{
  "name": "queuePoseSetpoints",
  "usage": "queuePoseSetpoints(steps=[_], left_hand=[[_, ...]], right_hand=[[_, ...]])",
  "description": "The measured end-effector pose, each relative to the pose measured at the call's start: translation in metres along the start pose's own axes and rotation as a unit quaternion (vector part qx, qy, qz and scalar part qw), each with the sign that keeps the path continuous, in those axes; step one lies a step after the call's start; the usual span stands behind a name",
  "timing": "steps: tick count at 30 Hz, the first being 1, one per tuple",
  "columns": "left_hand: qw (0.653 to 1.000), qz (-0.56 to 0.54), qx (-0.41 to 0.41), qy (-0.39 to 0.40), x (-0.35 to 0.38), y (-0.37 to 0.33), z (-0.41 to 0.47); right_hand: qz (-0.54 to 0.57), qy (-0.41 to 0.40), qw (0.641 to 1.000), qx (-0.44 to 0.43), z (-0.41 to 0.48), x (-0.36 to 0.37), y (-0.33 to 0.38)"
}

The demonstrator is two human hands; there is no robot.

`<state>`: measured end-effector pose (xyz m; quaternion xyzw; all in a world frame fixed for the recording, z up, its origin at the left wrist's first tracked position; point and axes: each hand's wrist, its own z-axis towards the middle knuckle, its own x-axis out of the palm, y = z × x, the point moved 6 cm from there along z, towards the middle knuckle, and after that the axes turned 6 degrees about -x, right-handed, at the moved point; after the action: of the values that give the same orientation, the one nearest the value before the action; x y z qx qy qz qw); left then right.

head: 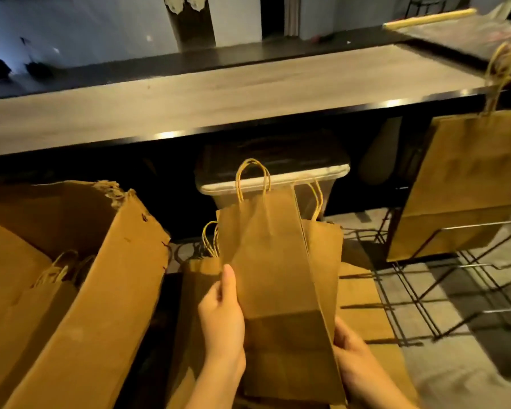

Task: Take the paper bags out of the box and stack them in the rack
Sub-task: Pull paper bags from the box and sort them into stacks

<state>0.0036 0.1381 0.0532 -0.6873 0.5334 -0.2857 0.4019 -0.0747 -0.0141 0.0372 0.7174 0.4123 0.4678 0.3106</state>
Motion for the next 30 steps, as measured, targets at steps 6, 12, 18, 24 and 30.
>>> queuePoseSetpoints(steps=[6, 12, 18, 24, 30], left_hand=[[0.995, 0.053, -0.089, -0.012, -0.002, 0.055, -0.009], [0.996, 0.058, -0.071, 0.016, -0.006, 0.053, -0.013], [0.996, 0.062, -0.045, 0.044, -0.006, 0.043, -0.015], [0.994, 0.071, -0.044, 0.072, -0.002, 0.049, -0.017], [0.989, 0.092, -0.066, 0.100, 0.003, 0.061, -0.012]], right_hand=[[-0.085, -0.056, 0.994, -0.048, -0.013, -0.058, -0.020], [-0.230, -0.128, 0.949, -0.174, -0.003, -0.108, 0.029], [-0.346, -0.256, 0.875, -0.221, 0.020, -0.132, 0.037], [-0.479, -0.295, 0.817, -0.127, 0.032, -0.157, -0.003], [-0.489, -0.188, 0.832, -0.185, 0.019, -0.130, 0.014]])
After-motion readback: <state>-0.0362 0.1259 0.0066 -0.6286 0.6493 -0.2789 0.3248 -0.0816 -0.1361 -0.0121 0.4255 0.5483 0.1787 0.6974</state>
